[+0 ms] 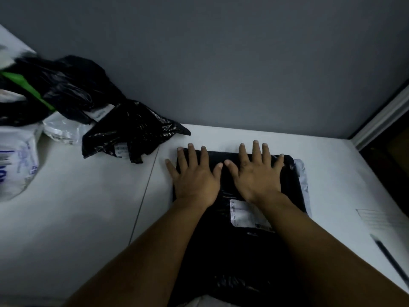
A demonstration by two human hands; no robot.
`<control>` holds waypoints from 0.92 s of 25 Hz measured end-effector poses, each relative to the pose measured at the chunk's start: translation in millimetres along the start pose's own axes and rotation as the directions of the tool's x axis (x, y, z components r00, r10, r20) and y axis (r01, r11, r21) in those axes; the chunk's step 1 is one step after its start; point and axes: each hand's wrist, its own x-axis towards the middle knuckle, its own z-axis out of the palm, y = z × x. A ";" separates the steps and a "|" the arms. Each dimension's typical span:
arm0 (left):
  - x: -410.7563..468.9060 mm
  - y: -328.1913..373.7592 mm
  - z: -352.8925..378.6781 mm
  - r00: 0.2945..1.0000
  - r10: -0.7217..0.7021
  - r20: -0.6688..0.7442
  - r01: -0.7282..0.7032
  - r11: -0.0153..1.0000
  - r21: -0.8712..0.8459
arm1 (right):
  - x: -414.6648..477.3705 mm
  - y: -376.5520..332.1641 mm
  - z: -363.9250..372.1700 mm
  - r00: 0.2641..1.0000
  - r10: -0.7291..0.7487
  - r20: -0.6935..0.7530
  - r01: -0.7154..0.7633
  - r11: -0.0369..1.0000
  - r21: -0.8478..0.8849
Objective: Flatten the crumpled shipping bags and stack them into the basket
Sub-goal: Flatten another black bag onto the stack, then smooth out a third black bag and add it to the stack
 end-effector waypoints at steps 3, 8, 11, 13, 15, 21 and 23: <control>-10.7 -20.1 -51.3 0.998 -0.008 -0.059 0.007 1.000 -0.025 | -12.3 -24.9 -42.3 0.999 -0.035 -0.020 0.036 0.998 0.046; -39.1 -100.7 -146.2 0.942 -0.080 -0.325 0.015 0.980 -0.197 | -35.4 -111.1 -93.9 0.980 -0.190 -0.064 0.198 0.967 0.158; -60.3 -160.1 -184.9 0.902 -0.214 -0.376 0.099 0.948 -0.304 | -44.0 -181.5 -115.2 0.956 -0.268 -0.121 0.291 0.922 0.256; -64.7 -192.8 -202.5 0.871 -0.300 -0.390 0.142 0.912 -0.385 | -44.6 -225.0 -126.1 0.937 -0.310 -0.158 0.344 0.893 0.290; -59.5 -223.5 -217.4 0.848 -0.347 -0.401 0.157 0.887 -0.435 | -37.4 -266.5 -134.5 0.919 -0.356 -0.168 0.393 0.863 0.318; -8.8 -297.5 -233.9 0.860 -0.260 -0.438 0.131 0.944 -0.303 | 26.8 -370.6 -125.0 0.927 -0.375 -0.018 0.293 0.693 0.658; 8.9 -310.5 -233.7 0.859 -0.276 -0.431 0.144 0.939 -0.313 | 48.4 -388.0 -112.6 0.938 -0.337 0.077 0.173 0.651 0.739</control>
